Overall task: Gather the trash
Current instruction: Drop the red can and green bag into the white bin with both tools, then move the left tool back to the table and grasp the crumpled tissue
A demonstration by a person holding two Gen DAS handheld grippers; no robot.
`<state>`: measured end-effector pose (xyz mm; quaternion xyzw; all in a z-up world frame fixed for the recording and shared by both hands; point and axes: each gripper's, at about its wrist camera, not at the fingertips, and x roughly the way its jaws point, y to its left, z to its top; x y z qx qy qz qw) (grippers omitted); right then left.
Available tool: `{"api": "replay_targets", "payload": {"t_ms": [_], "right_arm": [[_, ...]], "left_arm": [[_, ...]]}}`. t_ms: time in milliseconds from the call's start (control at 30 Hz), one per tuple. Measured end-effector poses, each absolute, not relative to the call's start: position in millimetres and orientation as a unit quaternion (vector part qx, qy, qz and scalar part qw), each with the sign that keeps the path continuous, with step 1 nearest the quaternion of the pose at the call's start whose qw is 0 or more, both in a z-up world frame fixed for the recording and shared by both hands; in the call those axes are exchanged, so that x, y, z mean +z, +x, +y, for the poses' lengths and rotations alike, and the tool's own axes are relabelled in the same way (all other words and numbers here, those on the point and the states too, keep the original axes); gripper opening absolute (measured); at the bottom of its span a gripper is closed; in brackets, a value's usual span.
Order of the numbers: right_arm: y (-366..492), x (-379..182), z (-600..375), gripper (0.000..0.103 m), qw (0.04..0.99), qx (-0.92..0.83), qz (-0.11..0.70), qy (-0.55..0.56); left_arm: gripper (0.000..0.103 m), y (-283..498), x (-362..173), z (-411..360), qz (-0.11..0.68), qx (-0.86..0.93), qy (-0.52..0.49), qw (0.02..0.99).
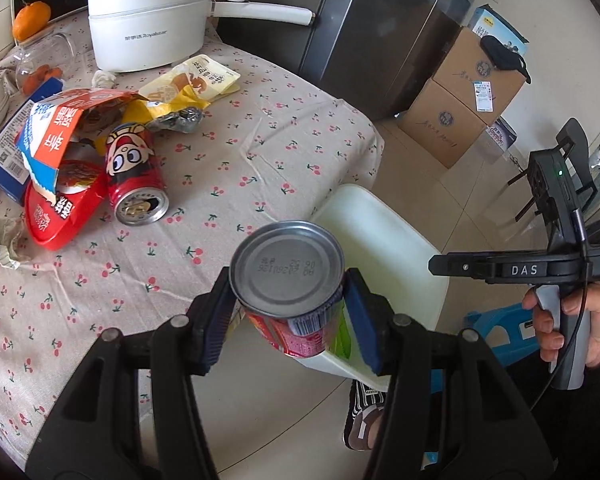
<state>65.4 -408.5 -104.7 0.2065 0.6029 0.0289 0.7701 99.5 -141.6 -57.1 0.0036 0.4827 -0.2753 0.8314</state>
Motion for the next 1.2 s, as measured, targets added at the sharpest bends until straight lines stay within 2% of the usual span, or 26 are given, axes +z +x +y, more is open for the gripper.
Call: {"api": "replay_targets", "payload": {"t_ms": [100,367,567,933,1200], "right_arm": [[62,-96,-417,0.056,0.782,0.011,0.588,0.206],[62,-86,-427,0.058,0.789,-0.008,0.576,0.211],[62,-82,-425,0.065,0.795,-0.015,0.572,0.203],[68,-60,-406,0.071,0.819,-0.016,0.549,0.164],[82,-47,-373,0.074,0.830,0.006,0.538,0.146]], "left_arm": [[0.056,100,-69,-161,0.484,-0.285,0.023,0.827],[0.056,109,-108,-200,0.493,-0.290,0.071,0.817],[0.057,109,-110,-200,0.504,-0.283,0.066,0.813],[0.082,105,-65,-141,0.489,-0.239,0.030,0.838],[0.085,115,-41,-69,0.470,-0.170,0.001,0.866]]}}
